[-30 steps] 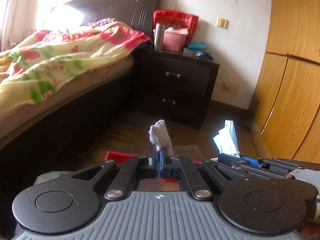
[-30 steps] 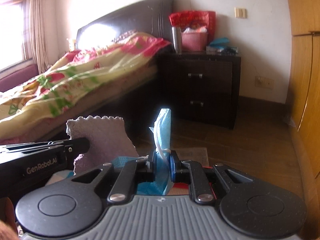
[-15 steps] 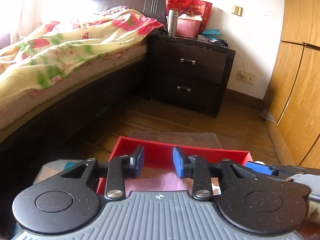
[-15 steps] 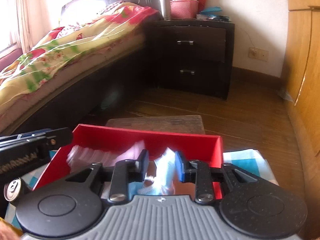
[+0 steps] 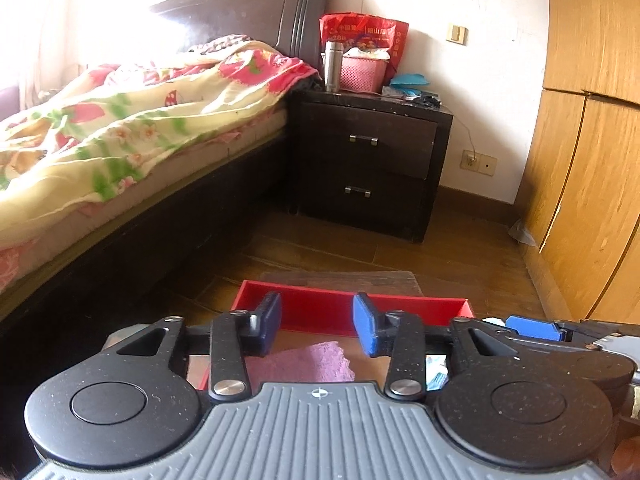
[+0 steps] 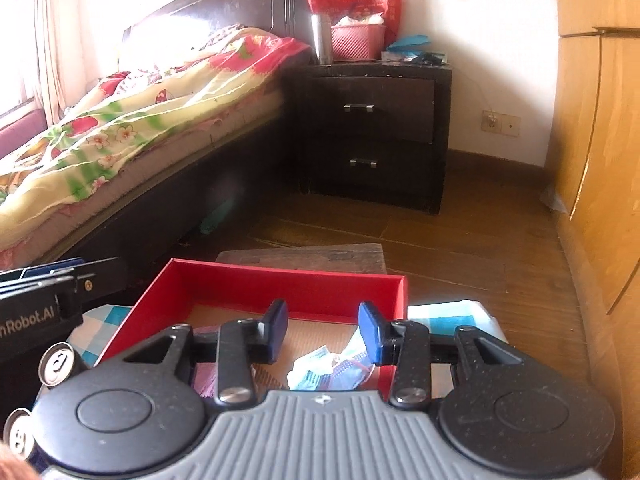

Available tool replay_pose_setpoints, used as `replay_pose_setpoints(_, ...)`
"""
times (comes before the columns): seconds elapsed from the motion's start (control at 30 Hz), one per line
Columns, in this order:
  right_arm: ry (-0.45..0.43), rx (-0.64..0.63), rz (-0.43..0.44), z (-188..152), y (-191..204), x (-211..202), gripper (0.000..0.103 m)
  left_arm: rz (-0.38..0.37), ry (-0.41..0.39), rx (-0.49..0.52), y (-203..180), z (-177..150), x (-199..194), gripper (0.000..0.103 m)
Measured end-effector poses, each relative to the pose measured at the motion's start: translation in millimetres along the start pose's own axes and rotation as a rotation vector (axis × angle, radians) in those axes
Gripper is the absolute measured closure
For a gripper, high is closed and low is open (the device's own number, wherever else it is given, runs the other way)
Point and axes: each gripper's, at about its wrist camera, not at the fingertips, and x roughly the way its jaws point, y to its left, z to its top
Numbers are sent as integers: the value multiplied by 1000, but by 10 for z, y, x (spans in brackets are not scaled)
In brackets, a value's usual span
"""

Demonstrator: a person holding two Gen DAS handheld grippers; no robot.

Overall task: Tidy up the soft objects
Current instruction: 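Open the right tool to drop the mask into the red box while the left tool drops the cloth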

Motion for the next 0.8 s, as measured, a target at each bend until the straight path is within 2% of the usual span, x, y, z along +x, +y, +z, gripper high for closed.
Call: replay_pose_setpoints(0.8, -21, 12, 9, -436, -185, -821, 81, -52, 6, -1, -141, -337, -682, 53)
